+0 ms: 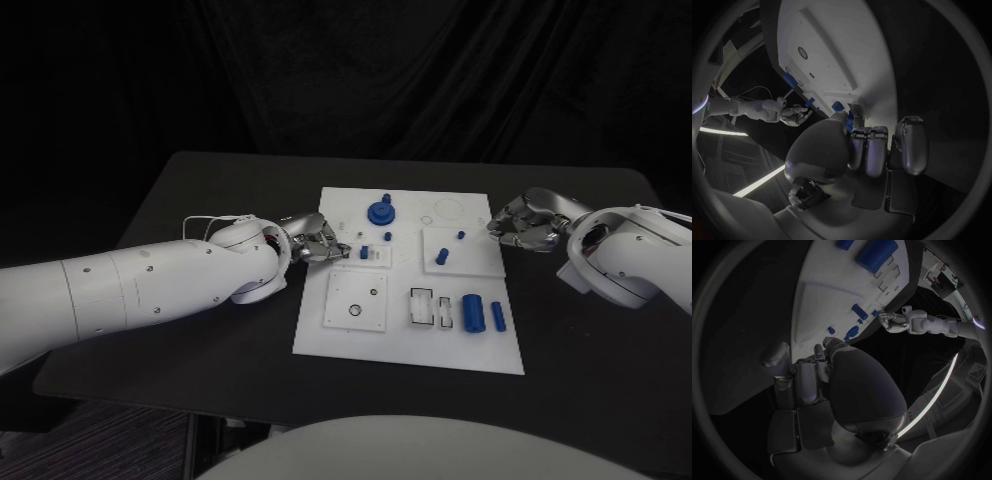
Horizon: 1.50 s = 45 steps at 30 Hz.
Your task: Assemble the parts on the task board
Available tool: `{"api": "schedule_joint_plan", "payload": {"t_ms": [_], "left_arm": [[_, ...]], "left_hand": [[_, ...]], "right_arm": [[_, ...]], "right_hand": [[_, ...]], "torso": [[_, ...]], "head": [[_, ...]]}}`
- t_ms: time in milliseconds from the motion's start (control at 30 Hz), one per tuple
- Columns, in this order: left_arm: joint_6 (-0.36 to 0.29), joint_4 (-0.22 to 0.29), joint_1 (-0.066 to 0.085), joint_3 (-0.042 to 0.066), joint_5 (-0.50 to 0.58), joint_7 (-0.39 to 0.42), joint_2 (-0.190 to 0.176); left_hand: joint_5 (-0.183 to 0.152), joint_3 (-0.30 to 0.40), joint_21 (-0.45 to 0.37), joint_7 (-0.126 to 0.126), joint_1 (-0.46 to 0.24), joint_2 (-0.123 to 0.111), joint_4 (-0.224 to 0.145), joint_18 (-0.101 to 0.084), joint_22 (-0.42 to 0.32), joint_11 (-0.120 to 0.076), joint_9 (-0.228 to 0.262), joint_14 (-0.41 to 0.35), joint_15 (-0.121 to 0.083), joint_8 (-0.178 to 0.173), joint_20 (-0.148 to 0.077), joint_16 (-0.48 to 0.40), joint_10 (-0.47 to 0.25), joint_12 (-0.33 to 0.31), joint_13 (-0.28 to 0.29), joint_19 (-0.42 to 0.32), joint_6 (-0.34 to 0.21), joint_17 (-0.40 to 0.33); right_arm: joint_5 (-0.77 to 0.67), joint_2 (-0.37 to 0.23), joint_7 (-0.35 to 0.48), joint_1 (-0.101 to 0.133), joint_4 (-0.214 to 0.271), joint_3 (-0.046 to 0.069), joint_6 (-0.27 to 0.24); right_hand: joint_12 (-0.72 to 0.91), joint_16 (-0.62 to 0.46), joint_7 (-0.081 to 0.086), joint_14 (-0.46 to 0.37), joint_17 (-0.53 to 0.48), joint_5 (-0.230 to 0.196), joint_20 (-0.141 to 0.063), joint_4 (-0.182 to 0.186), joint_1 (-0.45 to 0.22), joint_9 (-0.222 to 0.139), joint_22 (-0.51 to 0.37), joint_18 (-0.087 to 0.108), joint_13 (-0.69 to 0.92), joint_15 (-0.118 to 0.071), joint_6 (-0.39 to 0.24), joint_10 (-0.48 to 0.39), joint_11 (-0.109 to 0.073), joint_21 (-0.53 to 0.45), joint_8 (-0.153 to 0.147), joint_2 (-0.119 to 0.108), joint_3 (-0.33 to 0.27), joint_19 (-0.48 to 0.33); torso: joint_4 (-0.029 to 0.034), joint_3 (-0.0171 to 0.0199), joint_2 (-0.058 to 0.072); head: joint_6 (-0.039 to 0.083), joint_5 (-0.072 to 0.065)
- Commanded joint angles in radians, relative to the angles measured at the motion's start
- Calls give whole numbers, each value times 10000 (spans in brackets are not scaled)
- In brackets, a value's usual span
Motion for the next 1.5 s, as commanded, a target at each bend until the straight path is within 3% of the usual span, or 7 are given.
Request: {"api": "schedule_joint_plan", "payload": {"t_ms": [33,500,667,700,833,1167,1500], "left_arm": [[-61,63,-22,-4,21,58,-7],[-230,193,-22,-4,21,230,-59],[-326,246,-22,-4,21,193,-65],[-346,251,-22,-4,21,182,-65],[-415,271,-22,-4,21,134,-62],[-458,287,-22,-4,21,-55,-22],[-131,209,-22,-4,21,-240,41]], "left_hand": [[-36,66,3,22,-94,-99,26,-29,1967,-75,233,1038,-56,10,-5,26,1044,-39,2603,-33,57,2628],[-117,144,-11,22,-332,-98,28,-26,1962,-68,237,1038,-48,32,0,26,1044,-39,2603,-43,93,2628],[240,371,20,-25,-336,-230,-2,-31,1971,-105,254,1038,-70,128,-13,26,1044,-39,2603,-23,146,2628],[667,548,54,-55,-295,-328,-6,-38,1982,-134,260,1038,-99,211,-31,26,1044,-39,2603,1,199,2628],[1205,967,134,-124,-295,-574,-15,-55,2005,-198,380,1038,-152,1007,-87,26,1044,-39,2603,60,615,2628],[1981,1883,384,-241,-235,-1057,-80,-114,2082,-326,570,1038,-275,2307,-203,26,1044,-39,2603,235,1266,2628],[1977,2112,391,-240,-364,-1181,-32,-116,2082,-335,531,1038,-294,2211,-229,26,1044,-39,2603,242,1187,2628]], "right_arm": [[-2,-2,-151,-29,-2,5,103],[-2,-2,-166,-31,-3,5,124],[-2,0,-172,-32,-4,5,138],[-2,1,-172,-32,-5,5,140],[-2,-4,-178,-32,-7,5,149],[-2,-17,-205,-32,-7,5,200],[-2,1,-233,-45,-19,5,261]], "right_hand": [[-27,-39,56,19,-21,72,11,7,-106,1,1022,65,-7,82,-18,-62,25,-68,-57,-7,72,-92],[-27,-39,56,19,-21,72,11,7,-106,1,1022,65,-7,82,-18,-62,25,-68,-57,-7,72,-92],[-27,-39,56,19,-21,72,11,7,-106,1,1022,65,-7,82,-18,-62,25,-68,-57,-7,72,-92],[-27,-39,56,19,-21,72,11,7,-106,1,1022,65,-7,82,-18,-62,25,-68,-57,-7,72,-92],[-24,-41,56,17,-25,76,11,3,-105,2,1023,66,-6,83,-19,-61,26,-74,-59,-1,81,-92],[-25,-47,55,15,-31,78,12,2,-103,3,1021,67,-7,83,-13,-62,25,-84,-56,2,85,-95],[-29,-54,52,10,-39,79,12,-1,-103,7,1017,70,-16,83,3,-68,24,-102,-49,8,91,-100]], "torso": [[-6,-4,-3],[-9,5,6],[-19,6,9],[-17,3,9],[-15,5,10],[-1,12,7],[-9,7,9]], "head": [[-1,18],[-1,14],[-1,37],[-1,33],[-1,26],[-1,18],[-1,33]]}}
